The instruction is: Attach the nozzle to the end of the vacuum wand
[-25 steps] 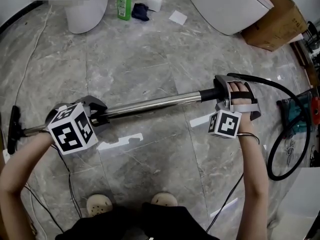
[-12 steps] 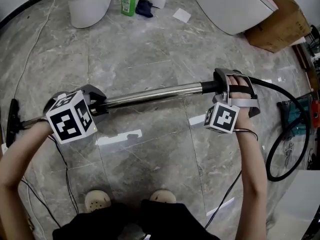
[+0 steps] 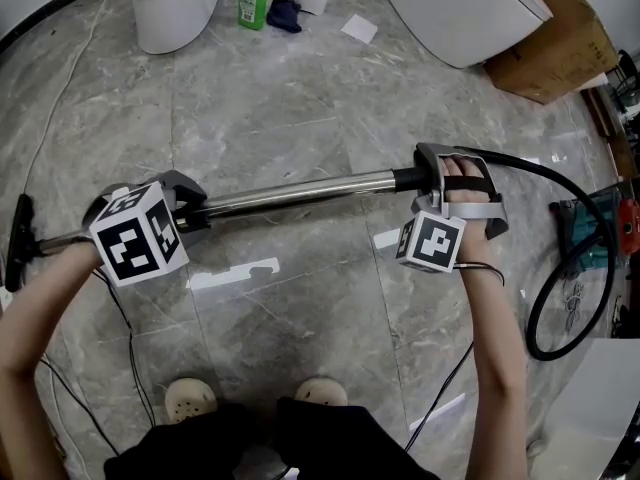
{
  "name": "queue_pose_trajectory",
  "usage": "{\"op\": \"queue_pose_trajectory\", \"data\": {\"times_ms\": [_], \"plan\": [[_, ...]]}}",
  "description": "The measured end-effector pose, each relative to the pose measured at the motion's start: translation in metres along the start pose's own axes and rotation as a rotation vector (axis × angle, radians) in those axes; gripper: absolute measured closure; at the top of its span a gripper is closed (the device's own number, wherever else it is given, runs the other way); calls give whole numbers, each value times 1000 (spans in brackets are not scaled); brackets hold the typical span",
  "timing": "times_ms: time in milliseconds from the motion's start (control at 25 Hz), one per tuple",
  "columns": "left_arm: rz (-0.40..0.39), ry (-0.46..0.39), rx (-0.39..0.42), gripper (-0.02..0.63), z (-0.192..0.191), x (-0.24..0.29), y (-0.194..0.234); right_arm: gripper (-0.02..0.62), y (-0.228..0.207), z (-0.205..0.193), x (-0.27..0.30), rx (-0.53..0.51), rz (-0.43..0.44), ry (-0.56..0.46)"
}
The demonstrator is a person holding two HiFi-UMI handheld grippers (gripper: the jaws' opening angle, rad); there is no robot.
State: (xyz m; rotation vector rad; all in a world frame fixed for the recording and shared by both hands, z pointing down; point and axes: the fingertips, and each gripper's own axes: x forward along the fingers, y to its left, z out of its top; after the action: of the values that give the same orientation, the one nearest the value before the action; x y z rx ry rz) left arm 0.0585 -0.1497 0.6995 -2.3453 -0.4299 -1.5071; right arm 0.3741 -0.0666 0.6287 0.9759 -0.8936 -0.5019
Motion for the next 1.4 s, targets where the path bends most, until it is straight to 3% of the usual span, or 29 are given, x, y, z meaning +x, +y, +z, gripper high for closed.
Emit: {"op": "queue_pose_trajectory", "data": {"times_ms": [120, 200, 280, 560, 640, 760, 880, 1040, 1160, 1240, 1400], "plan": [[39, 116, 10, 431, -51, -4, -2, 534, 16, 57, -8, 17, 9, -105], [105, 87, -11, 431, -69, -8, 5, 540, 11, 77, -3, 32, -22, -120], [140, 60, -14, 430, -68, -7, 14, 540, 7, 77, 6, 30, -21, -111], [106, 60, 21, 425, -73, 13, 7, 516, 47, 82, 13, 8, 65, -135], [109, 92, 65, 391, -75, 20, 2, 357, 58, 86, 11, 66, 141, -177], [106, 134, 151, 331, -75, 26, -3, 257, 77, 91, 3, 121, 284, -255], [20, 168, 163, 234, -80, 33, -17, 216, 105, 88, -7, 117, 485, -277], [-13, 212, 200, 221, -88, 34, -27, 212, 144, 71, -27, 22, 798, -237], [-46, 213, 196, 221, -90, 33, -36, 210, 152, 62, -40, 12, 911, -224], [-53, 198, 197, 221, -87, 28, -38, 210, 144, 58, -46, 12, 893, -231], [-28, 132, 196, 221, -74, 7, -35, 212, 98, 53, -55, 74, 744, -278]]}}
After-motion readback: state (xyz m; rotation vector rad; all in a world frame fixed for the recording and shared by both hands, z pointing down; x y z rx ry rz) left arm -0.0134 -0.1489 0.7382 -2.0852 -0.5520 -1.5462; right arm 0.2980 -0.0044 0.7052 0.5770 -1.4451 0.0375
